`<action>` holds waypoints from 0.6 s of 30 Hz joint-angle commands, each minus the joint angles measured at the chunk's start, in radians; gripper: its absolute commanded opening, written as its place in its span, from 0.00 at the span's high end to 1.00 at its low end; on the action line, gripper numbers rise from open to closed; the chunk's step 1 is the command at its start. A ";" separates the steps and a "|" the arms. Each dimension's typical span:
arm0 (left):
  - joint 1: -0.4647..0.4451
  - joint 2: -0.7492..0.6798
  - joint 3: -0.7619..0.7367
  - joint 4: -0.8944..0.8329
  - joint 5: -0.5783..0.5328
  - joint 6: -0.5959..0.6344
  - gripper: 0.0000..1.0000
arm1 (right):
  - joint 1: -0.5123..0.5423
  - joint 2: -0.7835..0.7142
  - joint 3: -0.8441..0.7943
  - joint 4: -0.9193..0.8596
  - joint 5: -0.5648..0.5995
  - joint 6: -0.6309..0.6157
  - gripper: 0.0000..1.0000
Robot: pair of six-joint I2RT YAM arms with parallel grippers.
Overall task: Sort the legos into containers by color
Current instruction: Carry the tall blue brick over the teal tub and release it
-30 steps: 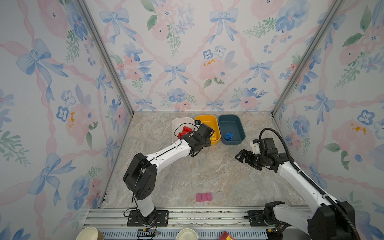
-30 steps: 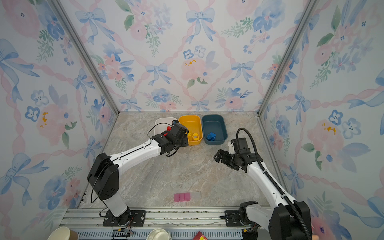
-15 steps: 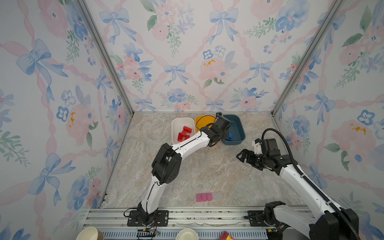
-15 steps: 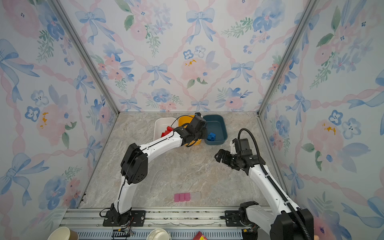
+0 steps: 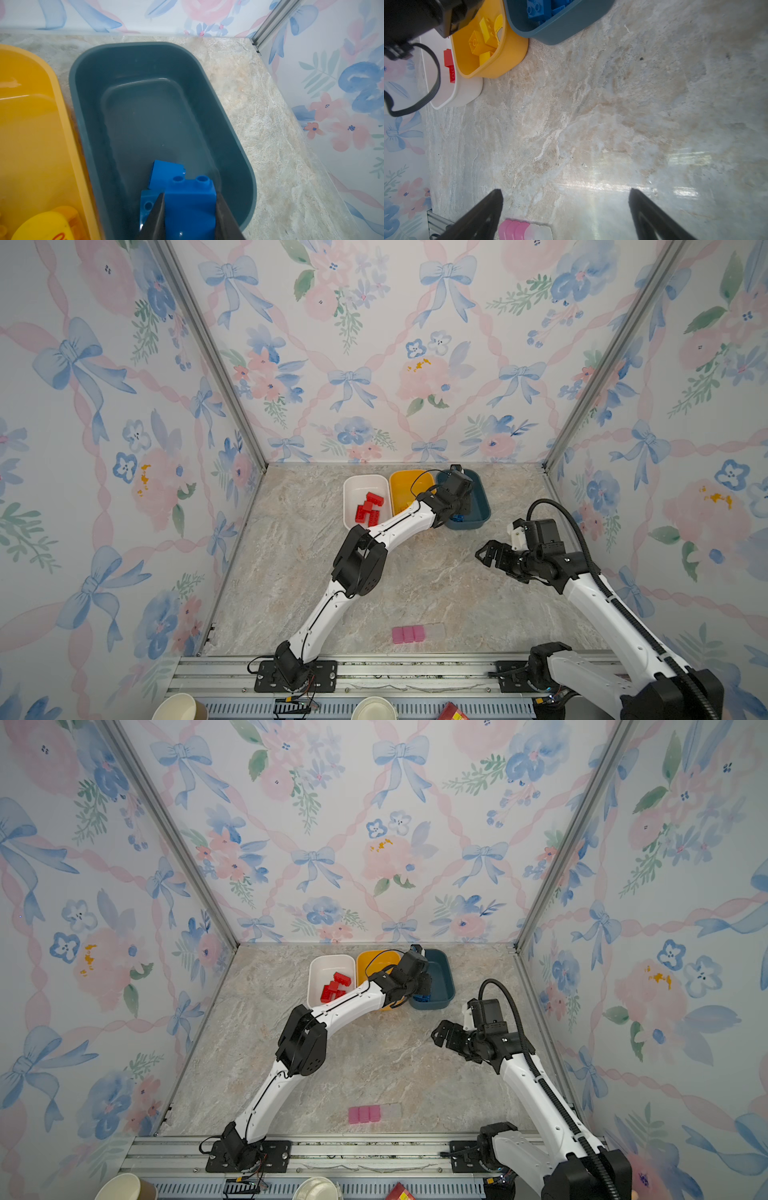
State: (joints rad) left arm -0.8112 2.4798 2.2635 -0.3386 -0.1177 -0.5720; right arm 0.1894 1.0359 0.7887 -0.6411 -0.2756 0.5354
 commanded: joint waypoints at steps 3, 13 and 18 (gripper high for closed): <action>-0.002 0.076 0.095 0.003 0.053 0.058 0.89 | -0.009 -0.013 0.006 -0.033 0.019 0.003 0.03; -0.006 0.083 0.130 0.027 0.079 0.066 0.22 | -0.009 -0.029 0.005 -0.046 0.030 0.006 0.03; -0.005 0.023 0.089 0.033 0.048 0.088 0.19 | -0.009 -0.025 0.007 -0.039 0.031 0.006 0.03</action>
State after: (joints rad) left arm -0.8116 2.5725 2.3692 -0.3199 -0.0479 -0.5144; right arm 0.1898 1.0191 0.7887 -0.6548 -0.2569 0.5358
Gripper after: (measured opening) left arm 0.810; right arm 0.971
